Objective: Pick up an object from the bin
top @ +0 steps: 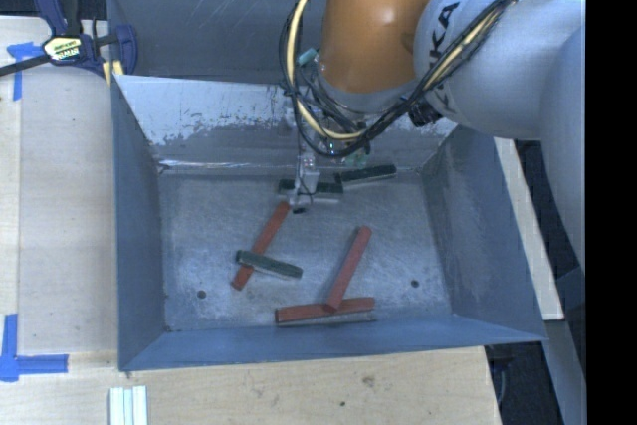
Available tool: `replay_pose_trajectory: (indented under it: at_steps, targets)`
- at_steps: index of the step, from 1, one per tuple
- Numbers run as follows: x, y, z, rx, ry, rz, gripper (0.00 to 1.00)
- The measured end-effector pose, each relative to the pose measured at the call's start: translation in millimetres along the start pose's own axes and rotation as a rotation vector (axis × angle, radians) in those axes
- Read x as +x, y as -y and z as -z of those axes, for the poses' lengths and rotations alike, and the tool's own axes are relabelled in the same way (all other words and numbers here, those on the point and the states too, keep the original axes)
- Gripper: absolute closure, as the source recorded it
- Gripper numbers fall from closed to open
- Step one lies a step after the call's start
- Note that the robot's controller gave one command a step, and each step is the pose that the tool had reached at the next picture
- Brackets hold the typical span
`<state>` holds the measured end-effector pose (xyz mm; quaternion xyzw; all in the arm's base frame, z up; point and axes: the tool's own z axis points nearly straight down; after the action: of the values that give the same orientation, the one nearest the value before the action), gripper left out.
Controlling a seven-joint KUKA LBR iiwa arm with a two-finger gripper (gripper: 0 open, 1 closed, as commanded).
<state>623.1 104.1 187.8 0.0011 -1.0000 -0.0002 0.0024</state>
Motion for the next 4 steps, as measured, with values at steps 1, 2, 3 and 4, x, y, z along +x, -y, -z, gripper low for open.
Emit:
replay_pose_trajectory:
  at_steps: [1, 2, 3, 4]
  targets:
    - [-1.8, 0, 5, -0.001, 0.008, -0.002, 0.0]
    - [4.2, -3, -52, -0.001, 0.014, 0.023, 0.0]
    - [35.4, 9, -117, -0.001, 0.01, 0.044, 1.0]
    - [35.4, 9, -117, -0.001, 0.01, 0.043, 1.0]
